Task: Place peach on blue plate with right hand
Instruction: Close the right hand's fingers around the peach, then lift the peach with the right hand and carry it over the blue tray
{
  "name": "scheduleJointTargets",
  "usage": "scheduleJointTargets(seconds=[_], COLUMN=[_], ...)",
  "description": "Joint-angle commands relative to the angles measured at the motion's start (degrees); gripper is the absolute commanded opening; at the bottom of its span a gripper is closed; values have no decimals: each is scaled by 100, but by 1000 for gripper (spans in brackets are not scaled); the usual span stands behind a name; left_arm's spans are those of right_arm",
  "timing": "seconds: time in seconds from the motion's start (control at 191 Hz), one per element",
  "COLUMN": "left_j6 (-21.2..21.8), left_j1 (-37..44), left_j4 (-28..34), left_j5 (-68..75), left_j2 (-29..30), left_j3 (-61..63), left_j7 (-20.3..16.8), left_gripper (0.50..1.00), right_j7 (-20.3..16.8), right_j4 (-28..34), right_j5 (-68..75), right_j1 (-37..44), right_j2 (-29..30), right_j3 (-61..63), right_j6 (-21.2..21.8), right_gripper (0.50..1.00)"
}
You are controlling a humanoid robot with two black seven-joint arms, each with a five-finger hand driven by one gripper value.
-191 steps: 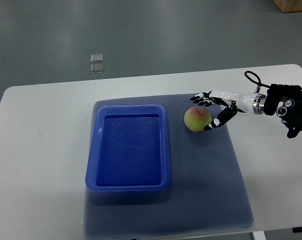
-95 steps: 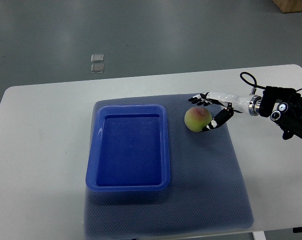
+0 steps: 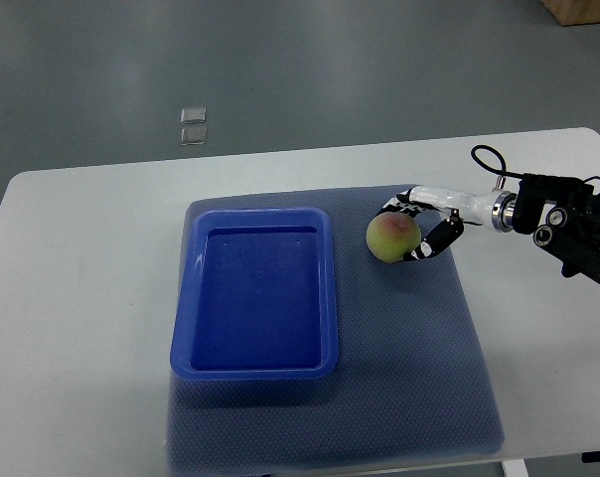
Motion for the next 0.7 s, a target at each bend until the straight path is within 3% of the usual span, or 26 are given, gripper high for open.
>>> scheduleJointTargets(seconds=[0.0,0.11,0.184,0.252,0.399,0.697], left_j6=[0,0,0,0,0,0], left_j1=[0,0,0,0,0,0], left_j4=[0,0,0,0,0,0], left_j5=[0,0,0,-9,0,0], left_j2=[0,0,0,0,0,0], left_j3=[0,0,0,0,0,0], left_j7=[0,0,0,0,0,0], left_gripper=[1000,1000,1000,1000,1000,1000], right_j7=[3,3,3,3,20,240], right_j4=[0,0,0,8,96,878], right_j5=[-83,-127,-145,-215,-232,-189], right_j1=[-8,-8,-8,-8,18,527], right_j2=[25,69,113,113,105,69], right_j3=[0,0,0,0,9,62], right_j6=[-7,-7,-15,-15,-15,28], right_gripper=[797,776,709,611,507,500])
